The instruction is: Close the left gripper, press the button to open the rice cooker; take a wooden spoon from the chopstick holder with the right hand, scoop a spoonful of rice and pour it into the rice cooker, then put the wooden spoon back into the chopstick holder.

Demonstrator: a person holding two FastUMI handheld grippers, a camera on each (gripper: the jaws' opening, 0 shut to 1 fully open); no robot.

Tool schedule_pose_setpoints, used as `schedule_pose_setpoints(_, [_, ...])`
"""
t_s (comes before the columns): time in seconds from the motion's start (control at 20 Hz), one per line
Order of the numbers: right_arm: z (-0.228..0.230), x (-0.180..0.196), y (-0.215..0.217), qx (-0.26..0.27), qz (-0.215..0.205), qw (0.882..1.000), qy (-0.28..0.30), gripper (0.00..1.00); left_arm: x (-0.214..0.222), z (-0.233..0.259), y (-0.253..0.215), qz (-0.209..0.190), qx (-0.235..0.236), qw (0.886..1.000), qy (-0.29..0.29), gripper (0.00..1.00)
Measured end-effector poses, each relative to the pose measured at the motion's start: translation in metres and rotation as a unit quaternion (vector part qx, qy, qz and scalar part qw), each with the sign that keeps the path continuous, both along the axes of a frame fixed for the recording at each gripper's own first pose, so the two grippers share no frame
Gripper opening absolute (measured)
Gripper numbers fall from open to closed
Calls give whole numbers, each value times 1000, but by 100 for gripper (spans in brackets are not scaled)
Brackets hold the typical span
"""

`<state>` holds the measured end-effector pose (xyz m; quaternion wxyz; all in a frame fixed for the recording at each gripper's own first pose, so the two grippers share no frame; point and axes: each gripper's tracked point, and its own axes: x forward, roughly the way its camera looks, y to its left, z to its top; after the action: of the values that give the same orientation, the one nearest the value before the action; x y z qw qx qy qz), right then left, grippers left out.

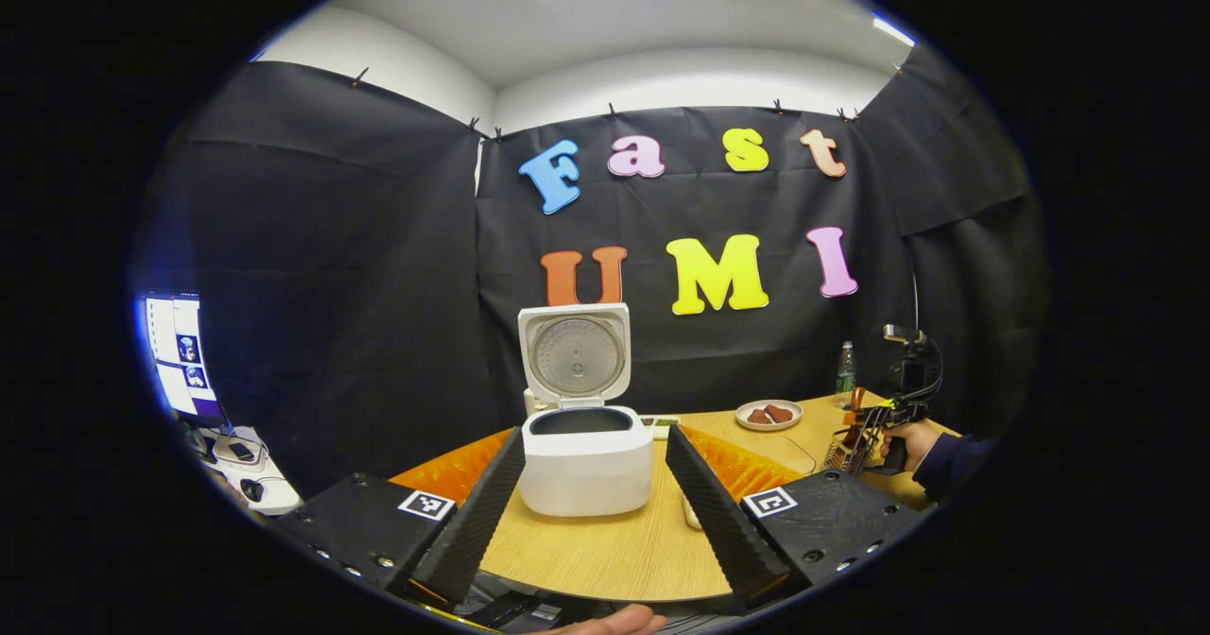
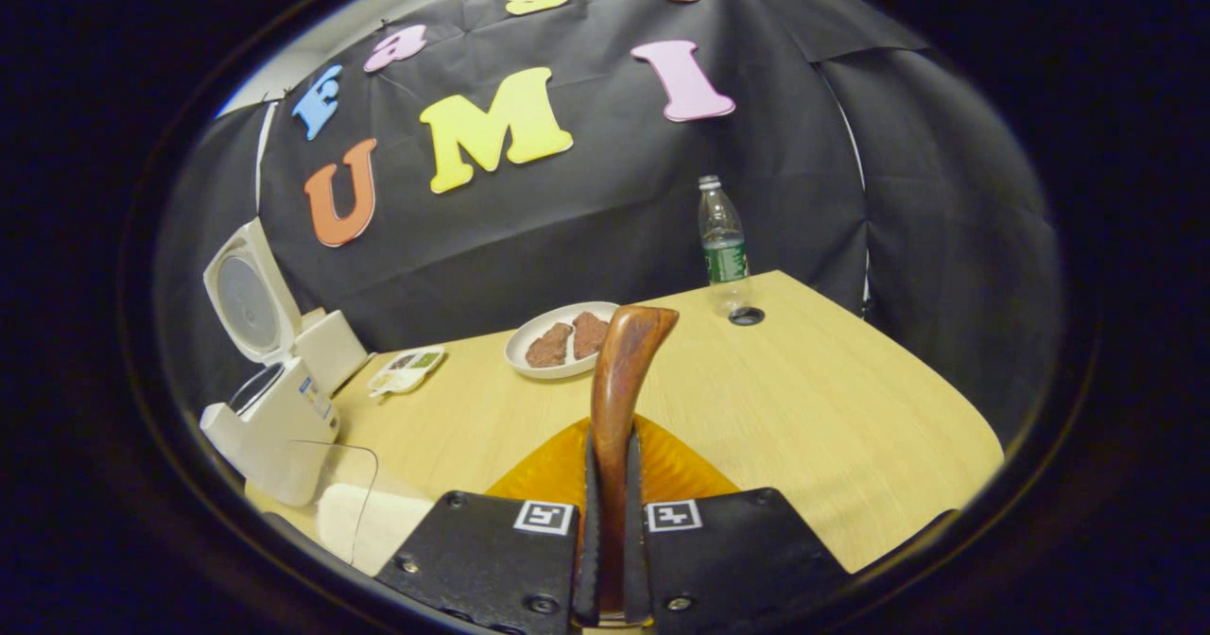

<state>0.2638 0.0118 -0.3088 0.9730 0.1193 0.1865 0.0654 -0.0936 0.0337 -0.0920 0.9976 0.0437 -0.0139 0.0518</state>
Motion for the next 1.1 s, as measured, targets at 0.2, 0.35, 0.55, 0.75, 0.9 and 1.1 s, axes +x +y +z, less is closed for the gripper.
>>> schedule_pose_setpoints(0.2, [28, -12, 0, -4, 14, 999, -40, 11, -4, -3, -1, -6, -6, 1000, 3, 95])
schedule_pose_setpoints(0.35, [49, -24, 2, -28, 32, 997, -61, 9, -6, -8, 0, -14, -13, 1000, 5, 95])
schedule_pose_setpoints(0.55, [81, -34, 4, -61, 24, 993, -95, 8, -8, -19, 8, -11, -19, 1000, 17, 95])
schedule_pose_setpoints(0.75, [115, -49, 31, -75, 43, 988, -128, 8, -8, -30, 22, -5, -33, 999, 30, 95])
schedule_pose_setpoints(0.9, [132, -54, 60, -87, 55, 983, -151, 8, -9, -36, 32, 1, -41, 998, 37, 95])
schedule_pose_setpoints(1.1, [145, -57, 106, -86, 68, 979, -170, 8, -13, -33, 42, 3, -42, 999, 33, 95])
